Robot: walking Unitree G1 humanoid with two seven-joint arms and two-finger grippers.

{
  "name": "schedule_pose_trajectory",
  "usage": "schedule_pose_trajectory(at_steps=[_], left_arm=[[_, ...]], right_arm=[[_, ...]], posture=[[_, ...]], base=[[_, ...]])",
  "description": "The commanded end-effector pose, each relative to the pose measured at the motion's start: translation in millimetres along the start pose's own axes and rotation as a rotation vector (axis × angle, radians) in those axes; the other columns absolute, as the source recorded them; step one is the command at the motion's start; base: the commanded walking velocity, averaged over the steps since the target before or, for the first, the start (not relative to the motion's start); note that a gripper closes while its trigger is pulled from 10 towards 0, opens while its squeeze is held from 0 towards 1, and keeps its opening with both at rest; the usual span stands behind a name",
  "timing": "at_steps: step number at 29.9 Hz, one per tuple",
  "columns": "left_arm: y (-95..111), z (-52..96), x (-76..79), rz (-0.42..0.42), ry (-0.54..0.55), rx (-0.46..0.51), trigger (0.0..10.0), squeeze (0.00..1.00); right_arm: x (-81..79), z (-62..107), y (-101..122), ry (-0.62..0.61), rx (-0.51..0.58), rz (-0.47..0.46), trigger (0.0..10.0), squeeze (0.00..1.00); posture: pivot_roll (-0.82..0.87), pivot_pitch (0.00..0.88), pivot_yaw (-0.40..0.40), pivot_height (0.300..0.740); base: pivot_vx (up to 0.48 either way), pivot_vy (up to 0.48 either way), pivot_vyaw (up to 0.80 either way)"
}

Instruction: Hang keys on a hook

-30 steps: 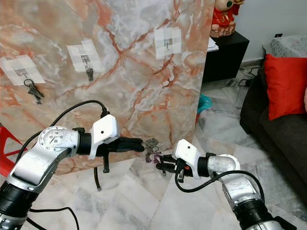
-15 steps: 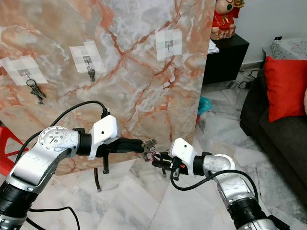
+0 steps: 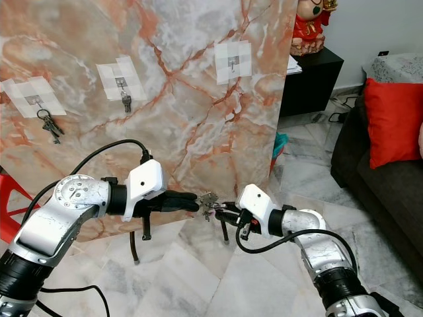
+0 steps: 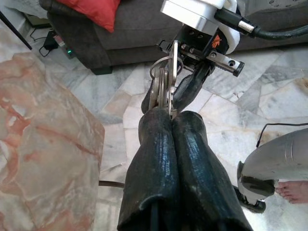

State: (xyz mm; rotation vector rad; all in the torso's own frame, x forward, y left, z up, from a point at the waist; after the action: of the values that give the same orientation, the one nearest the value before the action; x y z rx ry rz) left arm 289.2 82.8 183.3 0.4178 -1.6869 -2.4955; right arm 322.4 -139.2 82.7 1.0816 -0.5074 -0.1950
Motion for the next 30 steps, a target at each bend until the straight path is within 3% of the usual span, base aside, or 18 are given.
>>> schedule_pose_trajectory(at_steps=[1, 13, 14, 28, 29, 30], left_arm=[[4.1, 1.5, 0.5, -0.024, -0.003, -0.001, 10.0, 0.0], [2.5, 3.2, -4.8, -0.031, 0.026, -0.008, 10.0, 0.0], [2.8, 2.7, -4.9, -0.031, 0.028, -0.006, 10.0, 0.0], [3.0, 3.0, -5.6, -0.03, 0.032, -0.004, 10.0, 0.0], [2.9, 2.8, -5.6, -0.031, 0.032, -0.005, 10.0, 0.0], [2.9, 2.8, -5.6, -0.032, 0.033, -0.005, 10.0, 0.0]], right_arm=[[7.0, 1.9, 2.8, -0.024, 0.007, 0.012, 10.0, 0.0], [4.4, 8.4, 3.7, 0.031, 0.036, -0.021, 10.0, 0.0], [0.5, 8.8, 4.3, 0.06, 0.051, -0.04, 10.0, 1.0], [-6.0, 11.0, 4.5, 0.124, 0.062, -0.05, 10.0, 1.0], [-3.9, 10.2, 5.0, 0.106, 0.06, -0.036, 10.0, 0.9], [-2.2, 9.6, 5.4, 0.093, 0.059, -0.024, 10.0, 0.9]], posture=[[0.1, 0.047, 0.043, 0.74], [0.09, 0.056, 0.039, 0.74], [0.09, 0.058, 0.038, 0.74], [0.1, 0.063, 0.038, 0.74], [0.1, 0.063, 0.038, 0.74], [0.1, 0.063, 0.038, 0.74]], base=[[0.0, 0.0, 0.0], [0.0, 0.0, 0.0], [0.0, 0.0, 0.0], [0.0, 0.0, 0.0], [0.0, 0.0, 0.0], [0.0, 0.0, 0.0]])
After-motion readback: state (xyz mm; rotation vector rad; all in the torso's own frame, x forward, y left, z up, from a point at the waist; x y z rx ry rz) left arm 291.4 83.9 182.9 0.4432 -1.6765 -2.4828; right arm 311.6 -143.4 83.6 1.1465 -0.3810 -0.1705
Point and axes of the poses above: a point about 5 cm out from each wrist's last joint towards the gripper, its own z axis pointing back from the gripper into the wrist, its own y axis along the axis of the wrist's last joint, x = y × z, the point moved 3 cm from there along -z, pointing out of the wrist towards the gripper, and after that the axes turned 9 degrees about z, right-handed, at the moved point
